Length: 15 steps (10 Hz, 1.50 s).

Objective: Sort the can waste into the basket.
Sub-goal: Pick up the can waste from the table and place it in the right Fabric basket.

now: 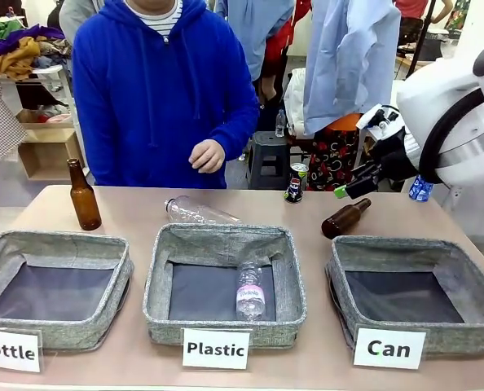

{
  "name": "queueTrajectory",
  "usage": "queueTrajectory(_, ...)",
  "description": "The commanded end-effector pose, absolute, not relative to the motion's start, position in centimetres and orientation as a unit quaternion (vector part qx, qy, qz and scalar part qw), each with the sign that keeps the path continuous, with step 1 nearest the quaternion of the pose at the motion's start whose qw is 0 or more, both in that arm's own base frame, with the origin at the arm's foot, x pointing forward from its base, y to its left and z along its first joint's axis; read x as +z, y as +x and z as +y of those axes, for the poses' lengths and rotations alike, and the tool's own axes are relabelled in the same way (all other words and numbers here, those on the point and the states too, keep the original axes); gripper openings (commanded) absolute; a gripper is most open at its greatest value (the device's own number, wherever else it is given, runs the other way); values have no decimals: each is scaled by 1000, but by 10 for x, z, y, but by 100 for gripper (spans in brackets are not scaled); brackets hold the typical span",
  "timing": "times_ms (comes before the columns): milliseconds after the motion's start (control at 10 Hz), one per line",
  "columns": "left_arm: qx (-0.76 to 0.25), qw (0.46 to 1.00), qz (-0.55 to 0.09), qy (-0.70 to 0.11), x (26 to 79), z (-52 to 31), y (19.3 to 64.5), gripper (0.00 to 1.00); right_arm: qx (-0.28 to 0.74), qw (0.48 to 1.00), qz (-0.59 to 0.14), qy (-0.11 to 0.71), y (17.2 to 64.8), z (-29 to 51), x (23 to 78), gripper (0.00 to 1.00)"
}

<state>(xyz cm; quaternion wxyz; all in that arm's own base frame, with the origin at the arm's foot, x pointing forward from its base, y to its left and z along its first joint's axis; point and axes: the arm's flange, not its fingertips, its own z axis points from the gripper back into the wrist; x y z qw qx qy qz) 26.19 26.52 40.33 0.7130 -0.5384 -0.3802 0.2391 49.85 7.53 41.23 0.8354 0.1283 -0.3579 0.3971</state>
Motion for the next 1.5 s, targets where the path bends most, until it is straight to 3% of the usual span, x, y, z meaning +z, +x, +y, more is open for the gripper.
queueTrajectory(0,233,709,-390,-540,404,266,262,100,417,815,-381,125,493,69,416,100)
queueTrajectory(400,233,709,-390,-540,404,266,262,100,473,726,-432,251,556,34,398,100)
queueTrajectory(700,233,709,-390,-540,404,266,262,100,460,695,-484,266,606,22,370,100)
queueTrajectory(1000,233,709,-390,-540,404,266,262,100,437,718,-491,231,645,27,339,100)
queueTrajectory(1400,233,709,-390,-540,404,266,262,100,426,760,-426,246,684,41,299,100)
